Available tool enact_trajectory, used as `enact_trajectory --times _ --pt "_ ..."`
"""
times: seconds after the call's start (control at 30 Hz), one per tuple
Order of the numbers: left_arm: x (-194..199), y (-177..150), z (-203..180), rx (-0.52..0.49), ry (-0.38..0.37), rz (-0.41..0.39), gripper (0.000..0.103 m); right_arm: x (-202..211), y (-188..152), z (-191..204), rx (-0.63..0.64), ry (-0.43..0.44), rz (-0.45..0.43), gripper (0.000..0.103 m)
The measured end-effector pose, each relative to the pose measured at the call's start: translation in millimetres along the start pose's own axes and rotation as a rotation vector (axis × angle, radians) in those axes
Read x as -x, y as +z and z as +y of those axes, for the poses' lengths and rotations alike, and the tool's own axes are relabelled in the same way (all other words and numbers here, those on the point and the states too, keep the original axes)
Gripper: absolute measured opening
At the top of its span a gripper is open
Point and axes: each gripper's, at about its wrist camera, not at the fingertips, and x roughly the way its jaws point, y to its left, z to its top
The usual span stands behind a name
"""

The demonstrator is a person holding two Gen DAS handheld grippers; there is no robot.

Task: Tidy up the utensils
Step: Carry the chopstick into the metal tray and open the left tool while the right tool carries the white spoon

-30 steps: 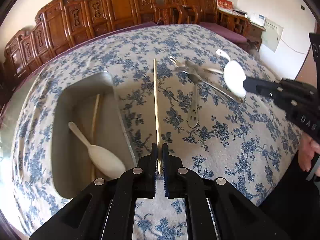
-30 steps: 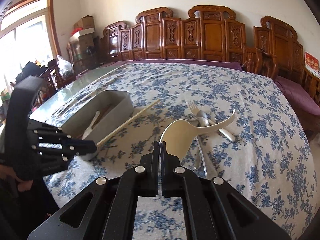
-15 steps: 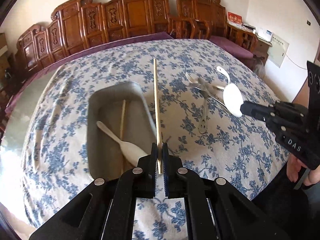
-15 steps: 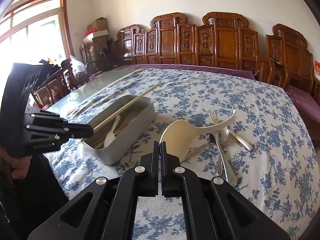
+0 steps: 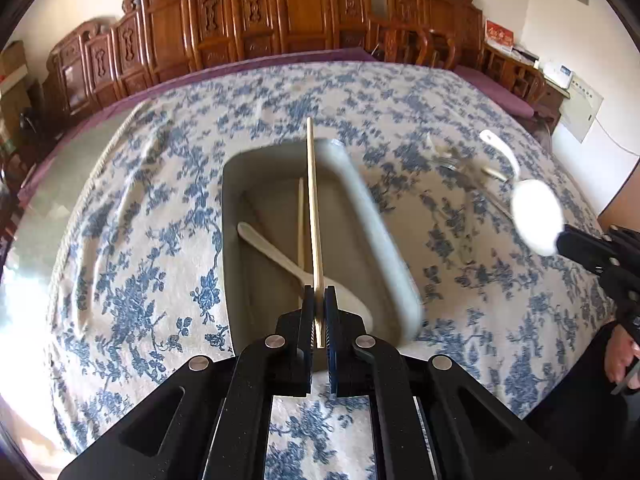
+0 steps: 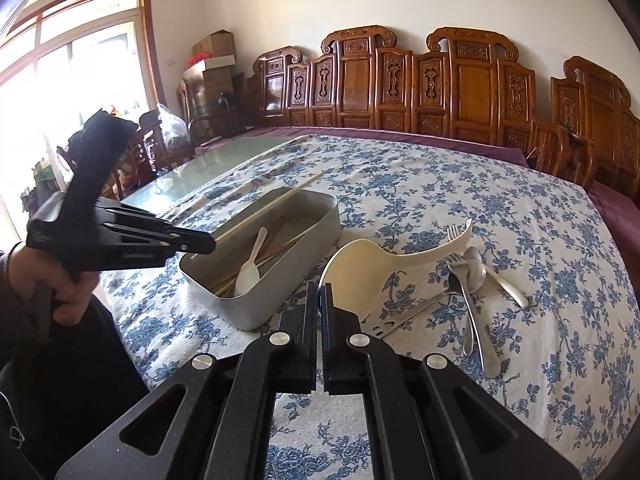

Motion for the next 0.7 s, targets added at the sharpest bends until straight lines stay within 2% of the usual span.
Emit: enact_trajectory --times 0.2,0.43,0.7 --pt "-23.0 -8.5 15.9 0.068 -0.036 0.031 0.004 -7.2 -3.3 1.8 0.002 -0.003 0.032 0.002" --pt "-19.5 -11.1 16.9 0.062 -0.052 0.02 0.004 -11.5 -5.6 2.0 0.002 -0.006 0.049 0.002" --pt "-20.0 -15.8 21.1 0.061 -0.038 0.029 0.004 -14.9 -6.1 6.1 0.014 -0.002 0.06 0.002"
